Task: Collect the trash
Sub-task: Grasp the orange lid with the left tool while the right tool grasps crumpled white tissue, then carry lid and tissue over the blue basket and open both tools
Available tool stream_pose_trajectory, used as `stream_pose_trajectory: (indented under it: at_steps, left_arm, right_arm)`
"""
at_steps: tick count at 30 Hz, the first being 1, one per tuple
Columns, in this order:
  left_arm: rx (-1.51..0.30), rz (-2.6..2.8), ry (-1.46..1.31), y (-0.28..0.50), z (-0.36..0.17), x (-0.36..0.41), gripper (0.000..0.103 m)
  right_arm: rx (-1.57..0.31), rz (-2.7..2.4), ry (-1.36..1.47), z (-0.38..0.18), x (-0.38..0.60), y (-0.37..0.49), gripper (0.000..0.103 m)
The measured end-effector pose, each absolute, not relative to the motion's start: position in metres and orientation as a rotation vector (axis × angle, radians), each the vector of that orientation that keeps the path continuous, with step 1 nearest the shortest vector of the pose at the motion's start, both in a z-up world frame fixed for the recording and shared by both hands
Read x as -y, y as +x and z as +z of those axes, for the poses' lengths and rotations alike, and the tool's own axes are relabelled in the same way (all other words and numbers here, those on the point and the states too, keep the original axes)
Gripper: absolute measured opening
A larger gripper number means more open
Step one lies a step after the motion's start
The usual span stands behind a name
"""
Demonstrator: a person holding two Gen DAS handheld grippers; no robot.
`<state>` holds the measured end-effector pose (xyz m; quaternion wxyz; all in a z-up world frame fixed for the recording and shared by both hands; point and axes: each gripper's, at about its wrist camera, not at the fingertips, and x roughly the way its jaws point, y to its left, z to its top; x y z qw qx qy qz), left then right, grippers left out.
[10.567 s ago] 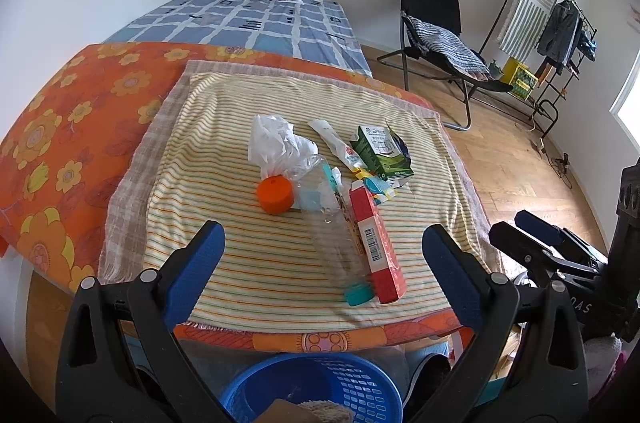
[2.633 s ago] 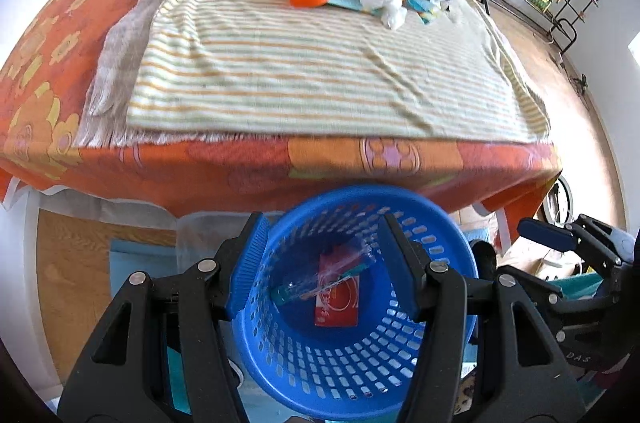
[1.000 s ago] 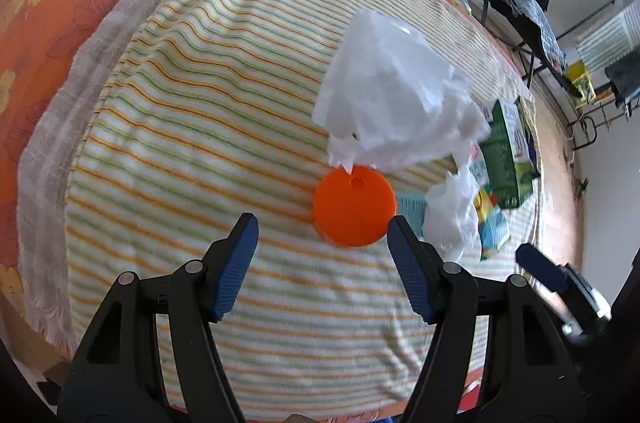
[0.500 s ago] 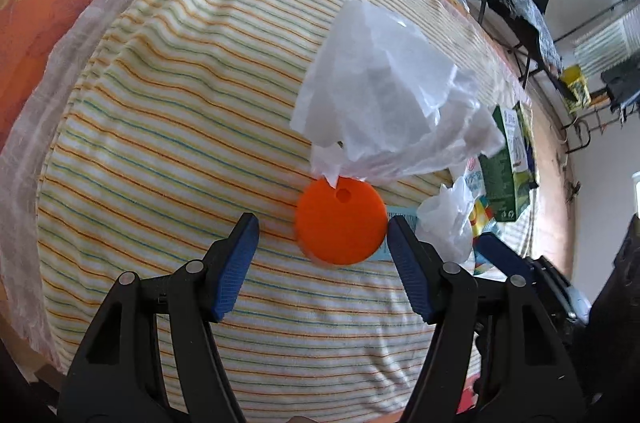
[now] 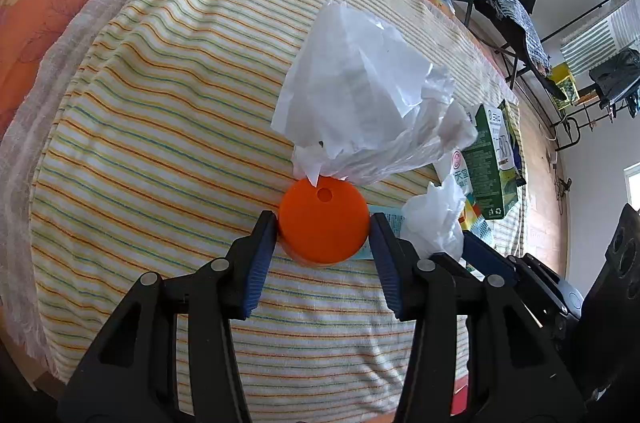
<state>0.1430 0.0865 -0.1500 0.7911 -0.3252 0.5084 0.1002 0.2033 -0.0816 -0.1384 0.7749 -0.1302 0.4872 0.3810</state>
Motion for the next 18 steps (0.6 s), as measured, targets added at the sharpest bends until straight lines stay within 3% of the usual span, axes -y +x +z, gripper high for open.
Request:
stream_pose_trajectory:
  at_steps: [18]
  left_arm:
    - [-1.012, 0.186, -0.603, 0.094, -0.101, -0.071, 0.049]
  right_arm:
    - [-0.963, 0.877, -0.250, -0.089, 0.108, 0.170, 0.031]
